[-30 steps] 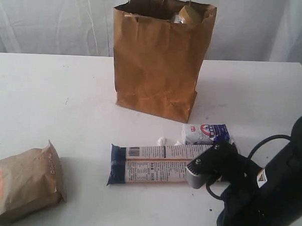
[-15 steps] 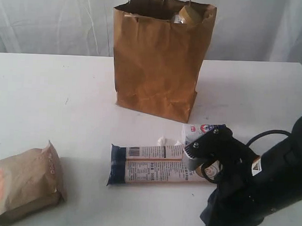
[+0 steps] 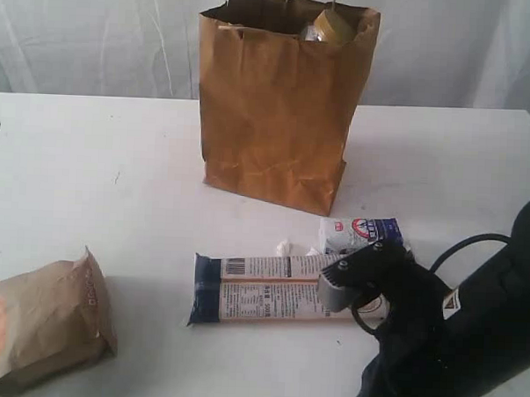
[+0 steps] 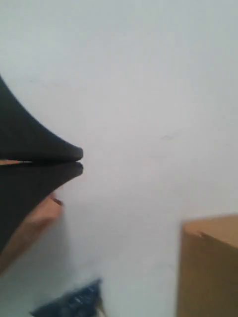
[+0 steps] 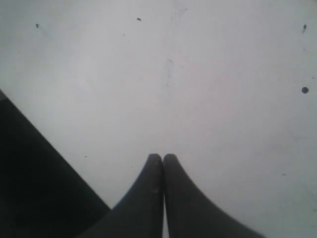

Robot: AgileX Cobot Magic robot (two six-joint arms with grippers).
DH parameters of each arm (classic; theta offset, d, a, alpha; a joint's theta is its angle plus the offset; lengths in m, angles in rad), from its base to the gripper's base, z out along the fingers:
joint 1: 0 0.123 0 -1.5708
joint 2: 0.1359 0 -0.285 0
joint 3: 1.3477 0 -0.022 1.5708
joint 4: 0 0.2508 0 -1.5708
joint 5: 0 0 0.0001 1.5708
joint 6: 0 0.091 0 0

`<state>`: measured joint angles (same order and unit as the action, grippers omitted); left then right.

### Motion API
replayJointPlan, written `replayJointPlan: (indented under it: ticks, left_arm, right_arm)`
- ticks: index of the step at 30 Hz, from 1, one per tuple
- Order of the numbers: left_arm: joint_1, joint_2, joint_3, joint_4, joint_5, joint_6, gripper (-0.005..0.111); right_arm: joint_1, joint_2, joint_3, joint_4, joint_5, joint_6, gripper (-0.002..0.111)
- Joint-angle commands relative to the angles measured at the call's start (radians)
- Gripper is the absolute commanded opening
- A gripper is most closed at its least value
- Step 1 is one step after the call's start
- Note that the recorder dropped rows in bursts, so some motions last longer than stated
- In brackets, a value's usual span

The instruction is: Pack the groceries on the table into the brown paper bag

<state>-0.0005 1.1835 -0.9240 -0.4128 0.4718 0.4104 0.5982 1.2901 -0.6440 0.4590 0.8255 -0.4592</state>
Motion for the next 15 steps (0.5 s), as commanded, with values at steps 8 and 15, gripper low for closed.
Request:
replayJointPlan:
  ticks: [8, 15]
  left_arm:
    - [0.095, 0.003, 0.146, 0.354, 0.322, -0.41, 0.0]
    - [0.097, 0.003, 0.329, 0.413, 0.067, -0.634, 0.067]
  right_arm:
    - [0.0, 0.025, -0.066, 0.634, -0.045, -0.513, 0.0]
    - [0.075, 0.159, -0.264, 0.811, 0.01, -0.711, 0.0]
